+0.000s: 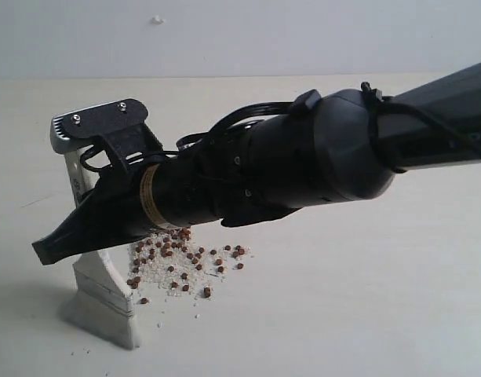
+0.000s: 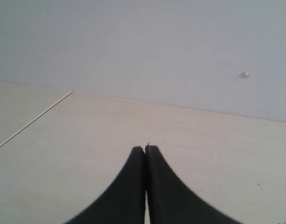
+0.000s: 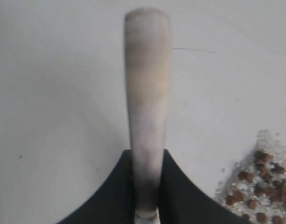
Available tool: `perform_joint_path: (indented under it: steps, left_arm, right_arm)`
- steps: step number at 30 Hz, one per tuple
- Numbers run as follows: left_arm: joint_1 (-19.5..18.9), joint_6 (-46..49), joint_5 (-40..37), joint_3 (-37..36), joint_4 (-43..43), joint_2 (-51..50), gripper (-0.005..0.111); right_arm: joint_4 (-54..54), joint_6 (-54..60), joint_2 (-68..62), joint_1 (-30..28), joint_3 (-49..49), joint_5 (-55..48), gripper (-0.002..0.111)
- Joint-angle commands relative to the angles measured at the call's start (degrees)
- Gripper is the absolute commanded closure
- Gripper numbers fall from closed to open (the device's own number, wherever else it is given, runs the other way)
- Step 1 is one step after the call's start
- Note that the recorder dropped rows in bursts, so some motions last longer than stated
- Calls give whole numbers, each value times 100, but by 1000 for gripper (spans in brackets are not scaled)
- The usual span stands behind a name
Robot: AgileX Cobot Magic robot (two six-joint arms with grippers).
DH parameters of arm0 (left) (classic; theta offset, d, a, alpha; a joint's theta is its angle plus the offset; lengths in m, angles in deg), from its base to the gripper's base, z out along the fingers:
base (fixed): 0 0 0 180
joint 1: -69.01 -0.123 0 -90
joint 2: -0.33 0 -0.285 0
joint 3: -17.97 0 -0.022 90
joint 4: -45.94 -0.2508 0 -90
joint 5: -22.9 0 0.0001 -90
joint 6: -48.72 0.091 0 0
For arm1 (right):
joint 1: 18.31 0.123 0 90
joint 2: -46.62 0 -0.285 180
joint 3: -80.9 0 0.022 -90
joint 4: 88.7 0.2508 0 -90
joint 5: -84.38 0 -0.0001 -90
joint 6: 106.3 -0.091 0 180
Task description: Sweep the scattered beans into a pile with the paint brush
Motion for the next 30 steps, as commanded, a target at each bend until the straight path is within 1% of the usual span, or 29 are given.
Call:
perform_joint_path:
  steps: [1, 3, 6, 8, 11, 16, 18, 20, 23, 26, 28, 30]
  left_arm:
    - [-7, -13, 8, 5, -19, 38, 107]
    - [-7, -13, 8, 5, -19, 38, 107]
    - [-7, -13, 8, 5, -19, 38, 107]
    - [-7, -13, 8, 5, -19, 38, 107]
    - [-7, -13, 8, 5, -19, 38, 107]
    - [-7, -13, 8, 5, -19, 38, 107]
    - [-7, -13, 8, 5, -19, 38, 107]
    - [-7, -13, 8, 5, -19, 38, 107]
    - [-7, -13, 8, 5, -19, 38, 107]
    - [-7, -13, 8, 5, -19, 38, 107]
    - [-7, -13, 8, 5, -19, 38, 107]
    - [-7, -13, 8, 5, -19, 38, 107]
  right_arm:
    - [-15, 481, 62, -140, 24, -624, 108]
    - [-26, 568, 62, -414, 24, -529, 108]
    - [-68, 579, 62, -676, 24, -371, 108]
    - [-68, 611, 62, -879, 24, -48, 108]
    - [-57, 600, 106, -969, 24, 557, 108]
    - [-98, 419, 461, -969, 24, 927, 108]
    - [-330, 180, 651, -969, 24, 1064, 108]
    - [-786, -225, 837, -969, 24, 1371, 108]
    - [-1792, -1052, 993, -969, 24, 2191, 108]
    - [-2681, -1605, 943, -969, 24, 3032, 108]
    - [-2806, -1875, 815, -945, 24, 3364, 108]
    - [-2570, -1895, 611, -932, 24, 3578, 108]
